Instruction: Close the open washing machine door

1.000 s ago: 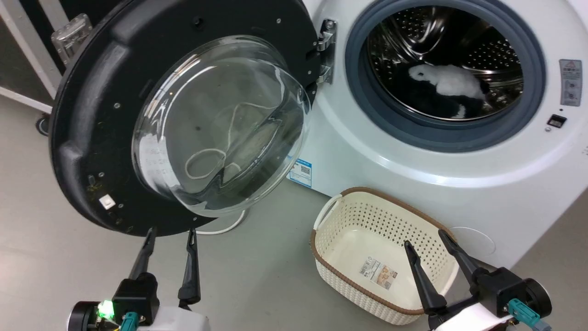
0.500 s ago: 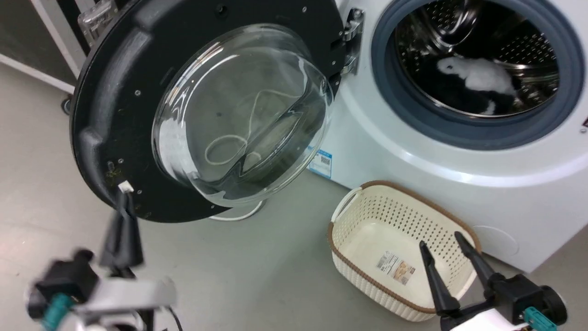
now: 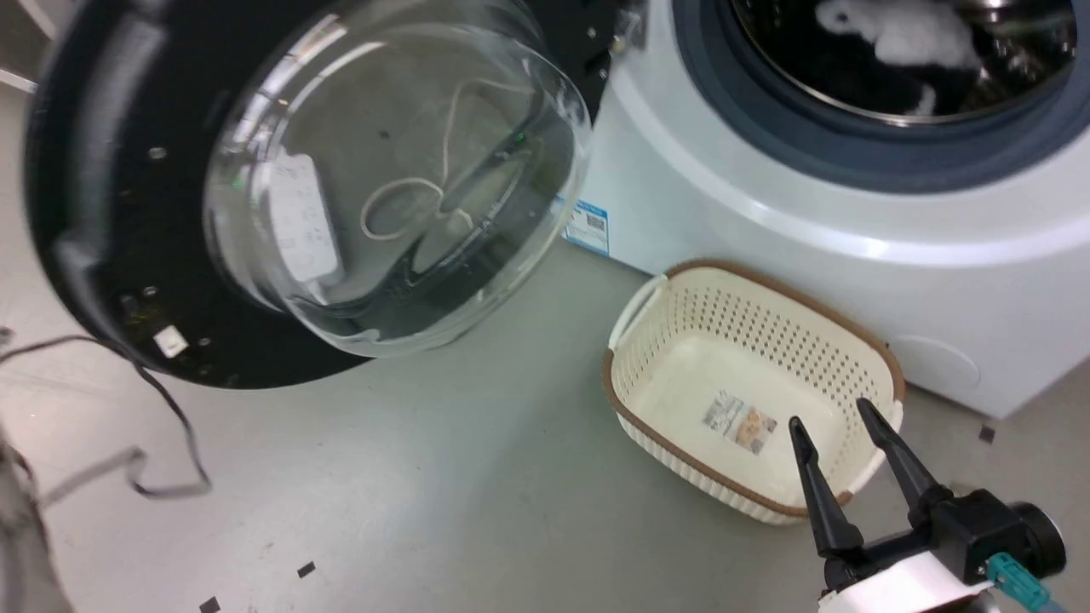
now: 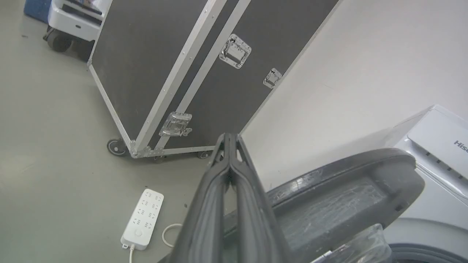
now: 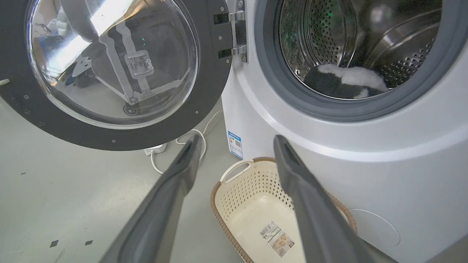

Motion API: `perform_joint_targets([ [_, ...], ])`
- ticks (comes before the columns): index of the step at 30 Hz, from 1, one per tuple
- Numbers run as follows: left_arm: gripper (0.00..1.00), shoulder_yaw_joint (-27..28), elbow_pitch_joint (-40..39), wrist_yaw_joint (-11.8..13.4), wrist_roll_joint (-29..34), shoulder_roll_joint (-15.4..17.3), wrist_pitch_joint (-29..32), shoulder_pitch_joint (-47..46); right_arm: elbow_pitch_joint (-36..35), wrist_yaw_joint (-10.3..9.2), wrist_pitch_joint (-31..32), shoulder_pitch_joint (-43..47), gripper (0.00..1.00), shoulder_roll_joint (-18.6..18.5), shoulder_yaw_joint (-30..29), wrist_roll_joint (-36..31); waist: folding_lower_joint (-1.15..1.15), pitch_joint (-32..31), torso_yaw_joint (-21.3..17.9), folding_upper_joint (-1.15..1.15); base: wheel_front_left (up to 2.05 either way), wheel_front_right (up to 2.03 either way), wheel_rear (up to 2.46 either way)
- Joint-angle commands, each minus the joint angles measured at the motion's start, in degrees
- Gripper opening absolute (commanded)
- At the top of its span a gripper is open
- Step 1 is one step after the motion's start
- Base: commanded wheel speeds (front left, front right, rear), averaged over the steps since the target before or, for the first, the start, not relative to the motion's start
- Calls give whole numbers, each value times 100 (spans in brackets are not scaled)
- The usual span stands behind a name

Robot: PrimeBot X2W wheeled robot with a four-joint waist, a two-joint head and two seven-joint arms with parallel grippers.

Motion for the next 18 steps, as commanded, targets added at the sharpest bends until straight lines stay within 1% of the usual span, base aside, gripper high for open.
perform_joint_targets([
  [1, 0, 144, 225, 54, -251, 100, 179, -233, -4, 4, -76, -94, 100, -59, 27, 42, -1, 140, -105, 0, 0, 0, 0],
  [5, 0, 595, 946, 368, -1095, 330, 907, -826, 0, 4, -124, -158, 100, -144, 57, 132, -1, 287, -176, 0, 0, 0, 0],
  [8, 0, 727, 1369, 509, -1551, 465, 1491, -1071, 19, 4, -160, -189, 100, -216, 44, 160, -1, 367, -186, 0, 0, 0, 0],
  [10, 0, 730, 1594, 584, -1741, 507, 1868, -1103, 21, 5, -168, -211, 100, -242, 34, 174, -1, 396, -206, 0, 0, 0, 0],
  [12, 0, 681, 1711, 565, -1856, 535, 2204, -1043, 23, 5, -168, -232, 100, -236, -33, 153, -1, 403, -241, 0, 0, 0, 0],
  [15, 0, 582, 1725, 436, -2087, 494, 2771, -871, 52, 5, -168, -252, 100, -141, -209, 161, -1, 357, -273, 0, 0, 0, 0],
  [18, 0, 463, 1614, 288, -2248, 456, 3266, -617, 97, 5, -168, -244, 100, -79, -252, 149, -1, 253, -287, 0, 0, 0, 0],
])
